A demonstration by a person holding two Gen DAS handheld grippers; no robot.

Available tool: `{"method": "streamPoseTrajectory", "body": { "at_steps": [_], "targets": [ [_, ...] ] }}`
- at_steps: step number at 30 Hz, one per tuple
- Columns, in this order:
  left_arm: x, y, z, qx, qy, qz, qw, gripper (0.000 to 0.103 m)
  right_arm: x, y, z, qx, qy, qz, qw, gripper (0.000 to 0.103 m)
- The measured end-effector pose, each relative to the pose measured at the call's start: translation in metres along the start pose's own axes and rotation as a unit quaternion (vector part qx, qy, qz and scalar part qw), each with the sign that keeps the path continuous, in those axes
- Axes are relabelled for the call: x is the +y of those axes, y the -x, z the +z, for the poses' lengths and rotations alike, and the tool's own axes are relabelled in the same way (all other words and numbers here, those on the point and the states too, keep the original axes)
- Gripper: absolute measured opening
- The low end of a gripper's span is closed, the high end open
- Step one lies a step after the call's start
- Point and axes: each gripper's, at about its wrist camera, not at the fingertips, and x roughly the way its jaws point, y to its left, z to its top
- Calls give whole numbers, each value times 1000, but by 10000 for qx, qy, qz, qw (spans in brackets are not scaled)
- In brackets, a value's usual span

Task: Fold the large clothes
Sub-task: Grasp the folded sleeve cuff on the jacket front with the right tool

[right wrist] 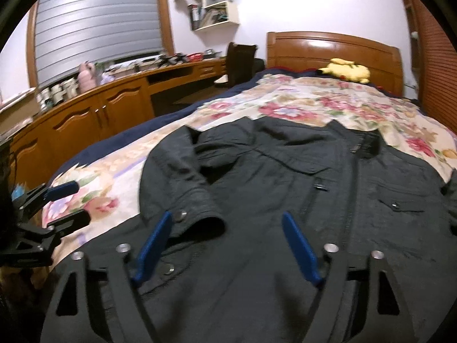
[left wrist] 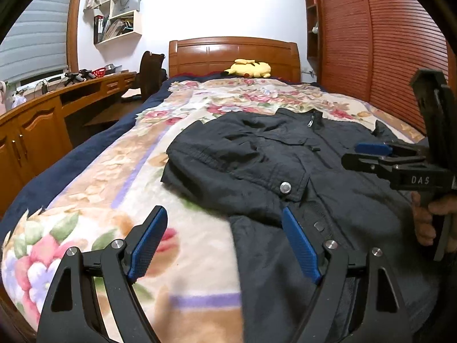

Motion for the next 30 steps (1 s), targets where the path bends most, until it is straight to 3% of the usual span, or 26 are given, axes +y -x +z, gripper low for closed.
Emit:
{"method": "streamPoseTrajectory", "body": {
  "at_steps": [7,14,18,22,30],
  "targets": [
    [13,3,-5,-26,128,-112,9999,83,9,-13,9,294,229,83,9993,70],
    [16,4,-7,-39,214,-259,9994,83,5,-50,21,874,328,69,9956,68],
    [15,6,-7,-56,196,-302,9993,83,1,-73,27,1183,191,136,9927,59],
    [15,6,-6,-68,184,-313,9993,83,4,-89,28,1475,248,227,9885,43],
    [8,6,-3,-83,192,-453,9988,83,11,-80,24,1377,499,196,9890,11]
  ]
}}
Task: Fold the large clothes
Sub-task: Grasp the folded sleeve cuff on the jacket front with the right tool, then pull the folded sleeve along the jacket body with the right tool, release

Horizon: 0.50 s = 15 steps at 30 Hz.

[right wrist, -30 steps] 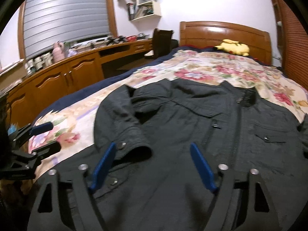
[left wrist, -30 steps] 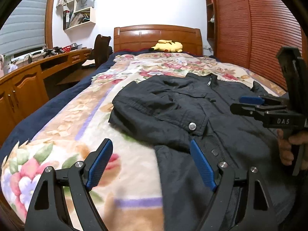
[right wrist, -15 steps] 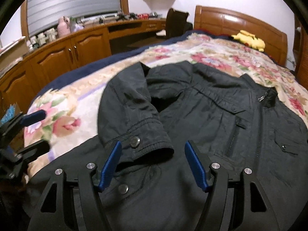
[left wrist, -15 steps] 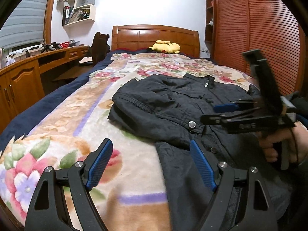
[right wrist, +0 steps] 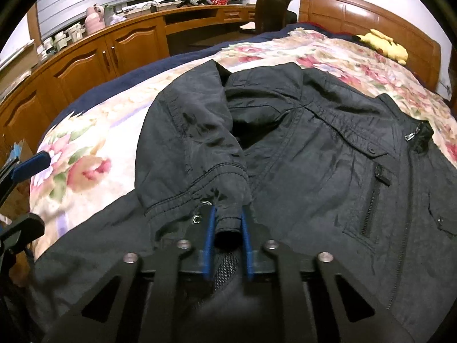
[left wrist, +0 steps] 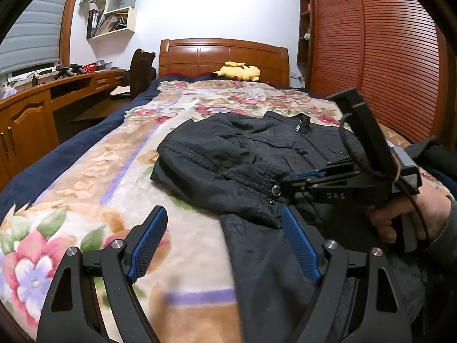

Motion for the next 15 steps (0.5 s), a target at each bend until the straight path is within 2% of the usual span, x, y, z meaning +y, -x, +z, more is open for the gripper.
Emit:
{"method": "streamPoseTrajectory", "body": {
  "at_steps": [7,15],
  "targets": [
    [-9,4,3,-58,-97,-97,9999,83,-10,48,-15,-595,-13,-176,9981,8],
    [-16,9,5,-126,-154,-145,9997,83,-35,91,-62,-793,-88,-551,9953,7]
  ]
}}
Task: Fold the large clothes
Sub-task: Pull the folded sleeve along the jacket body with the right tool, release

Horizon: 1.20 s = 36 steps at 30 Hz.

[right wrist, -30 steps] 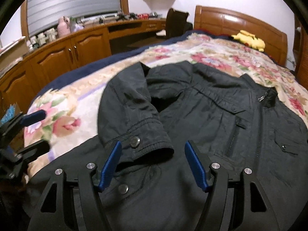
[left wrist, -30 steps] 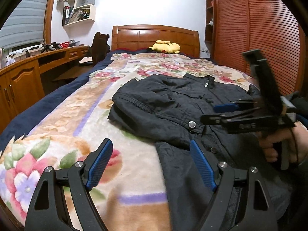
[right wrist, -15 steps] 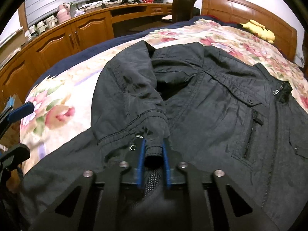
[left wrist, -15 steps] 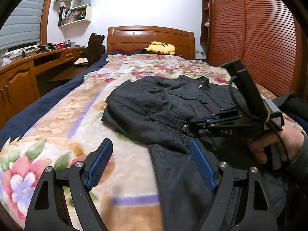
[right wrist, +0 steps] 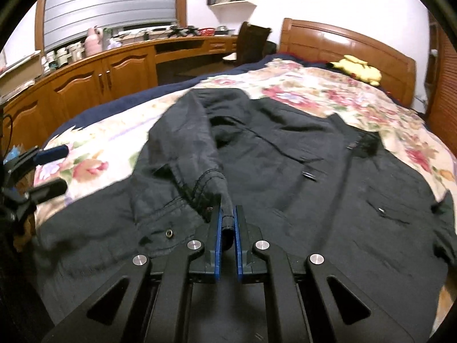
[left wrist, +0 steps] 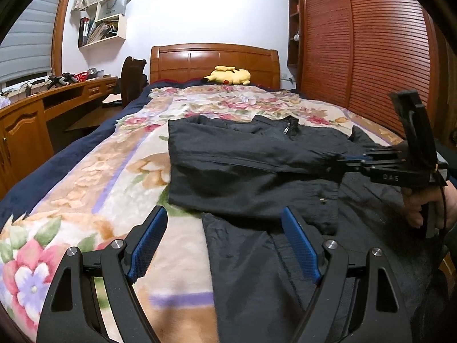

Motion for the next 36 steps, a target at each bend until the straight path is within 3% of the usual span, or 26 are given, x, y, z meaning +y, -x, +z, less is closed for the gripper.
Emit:
{"method": "streamPoseTrajectory", "body": {
  "at_steps": [8,36],
  "targets": [
    [-19,10,9,-206,-61,-198,9996,83,-12,42,-18,-125,-213,-369,9990,7],
    [-80,-10,14,2,-323,-789,9964,83,30,125,-50,175,-324,-1507,9879,7]
  ]
}}
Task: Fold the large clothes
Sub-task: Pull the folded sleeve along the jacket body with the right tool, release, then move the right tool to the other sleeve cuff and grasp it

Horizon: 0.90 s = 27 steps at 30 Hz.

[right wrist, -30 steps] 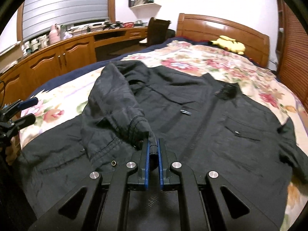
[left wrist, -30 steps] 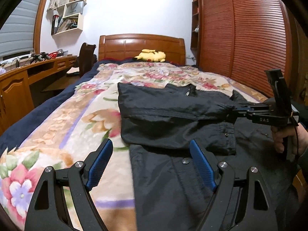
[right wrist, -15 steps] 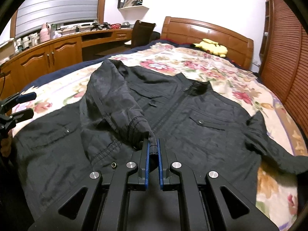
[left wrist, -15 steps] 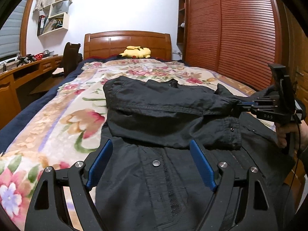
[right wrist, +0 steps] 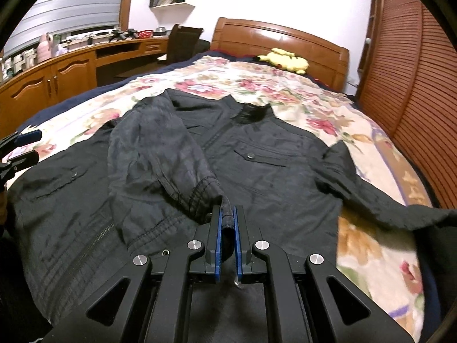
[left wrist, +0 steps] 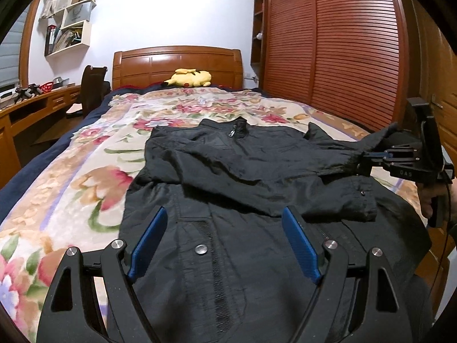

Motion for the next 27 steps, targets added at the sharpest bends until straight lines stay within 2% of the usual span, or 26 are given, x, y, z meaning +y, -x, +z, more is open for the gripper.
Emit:
{"method": "streamPoseTrajectory", "body": {
  "at_steps": [5,14,15,18,19,20,24,27],
  "targets": [
    [-12,-5,3,-6,-27,-80,10000,83,13,9,-1,226,106,-70,9997,7],
    [-29,-14,7,-4,-76,-178,9998,83,15,16,1,351,93,-158,9992,7],
    [-29,-15,7,-9,-56,-189,9998,83,14,15,1,341,62,-197,9992,10],
    [-32,-19,9,-5,-12,-208,9998,83,9,13,5,263,-57,-366,9990,31],
    [-33,-21,9,1,-4,-210,9998,83,9,13,5,191,-104,-295,9993,39],
    [-33,-22,9,4,3,-216,9998,83,10,14,6,130,-152,-197,9996,42],
    [-38,-26,9,-4,-22,-210,9998,83,23,6,2,154,-56,245,9996,44],
    [-40,-27,9,-4,-20,-211,9998,83,35,-6,-7,341,60,515,9981,44]
  ]
}}
